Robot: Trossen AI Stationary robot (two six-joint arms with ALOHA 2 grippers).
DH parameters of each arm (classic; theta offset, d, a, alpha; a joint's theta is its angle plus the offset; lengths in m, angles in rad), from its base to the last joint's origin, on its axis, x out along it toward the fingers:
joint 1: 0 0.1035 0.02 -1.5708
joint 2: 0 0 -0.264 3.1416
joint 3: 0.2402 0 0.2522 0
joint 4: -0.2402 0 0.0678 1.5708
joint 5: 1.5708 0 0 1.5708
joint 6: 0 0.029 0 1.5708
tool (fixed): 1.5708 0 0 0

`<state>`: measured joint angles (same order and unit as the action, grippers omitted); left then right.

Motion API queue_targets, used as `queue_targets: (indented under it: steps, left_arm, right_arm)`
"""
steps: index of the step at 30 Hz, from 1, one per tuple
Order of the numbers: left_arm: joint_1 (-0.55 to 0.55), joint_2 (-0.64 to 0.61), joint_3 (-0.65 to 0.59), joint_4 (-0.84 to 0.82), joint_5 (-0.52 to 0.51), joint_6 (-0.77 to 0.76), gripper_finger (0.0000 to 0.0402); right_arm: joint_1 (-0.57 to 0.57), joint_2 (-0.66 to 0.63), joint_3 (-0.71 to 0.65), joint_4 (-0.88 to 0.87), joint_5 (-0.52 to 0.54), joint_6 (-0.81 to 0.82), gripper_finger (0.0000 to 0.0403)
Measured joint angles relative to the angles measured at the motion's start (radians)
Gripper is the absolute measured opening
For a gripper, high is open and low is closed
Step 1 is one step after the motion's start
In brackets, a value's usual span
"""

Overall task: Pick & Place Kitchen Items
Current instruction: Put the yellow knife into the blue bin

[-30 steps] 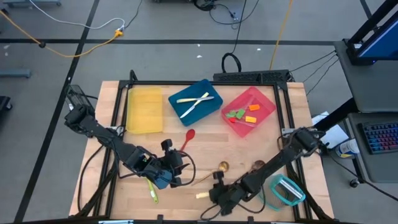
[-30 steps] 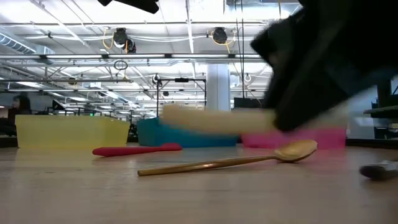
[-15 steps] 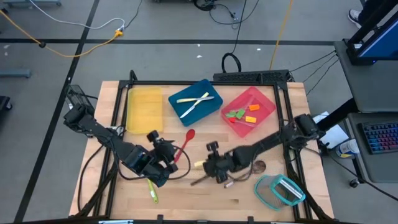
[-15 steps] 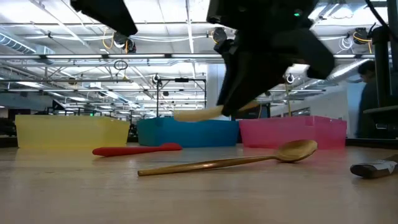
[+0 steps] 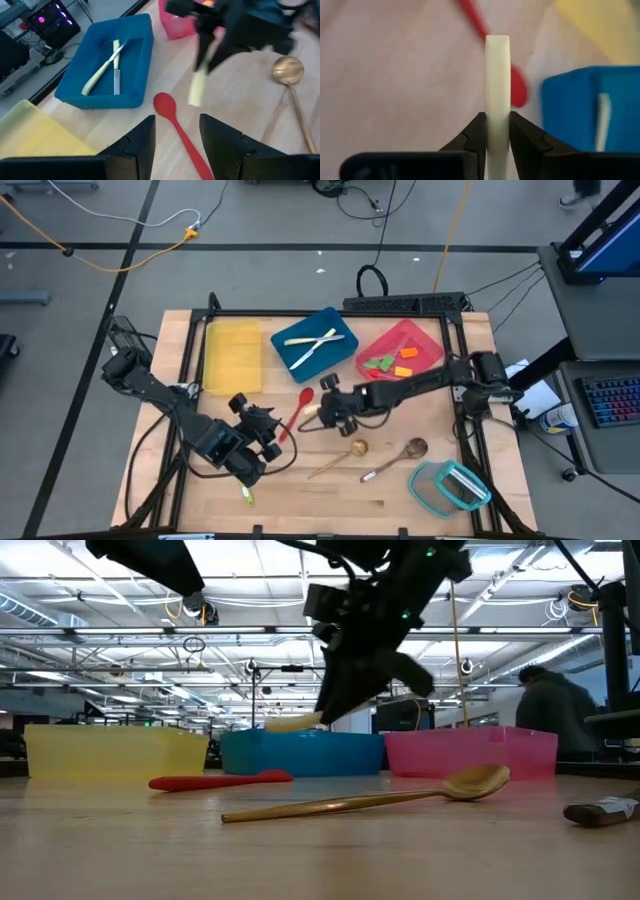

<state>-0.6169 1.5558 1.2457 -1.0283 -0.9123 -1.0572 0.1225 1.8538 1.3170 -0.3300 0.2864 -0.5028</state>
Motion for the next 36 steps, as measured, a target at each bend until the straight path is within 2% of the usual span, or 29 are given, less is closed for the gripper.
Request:
queue_targets:
  steps: [6,13,15,17,20,23,31,36]
  left_arm:
    - [-0.001,0.000,0.000,0.000,0.002,-0.012,0.0159]
    - [0.001,0.000,0.000,0.000,-0.001,-0.013,0.0159]
    - [0.005,0.000,0.000,-0.001,-0.010,-0.014,0.0159]
    - [0.012,0.000,0.000,-0.001,-0.012,-0.012,0.0159]
    - [0.023,0.000,0.000,-0.001,-0.015,0.013,0.0159]
    - [0.038,0.000,0.000,-0.001,-0.014,0.044,0.0159]
    - [0.100,0.000,0.000,0.000,-0.016,0.142,0.0159]
    - [0.148,0.000,0.000,0.000,-0.016,0.197,0.0159]
  right_arm:
    - [-0.105,0.000,0.000,0.156,-0.001,-0.061,0.0058]
    - [-0.229,0.000,0.000,0.305,-0.011,-0.207,0.0058]
    - [-0.267,0.000,0.000,0.363,-0.080,-0.247,0.0058]
    - [-0.307,0.000,0.000,0.417,-0.194,-0.258,0.0058]
    - [-0.369,0.000,0.000,0.485,-0.361,-0.203,0.0059]
    - [-0.433,0.000,0.000,0.524,-0.474,-0.127,0.0059]
    - [-0.556,0.024,0.000,0.558,-0.667,0.031,0.0059]
    - [-0.592,0.085,0.001,0.626,-0.737,0.031,0.0059]
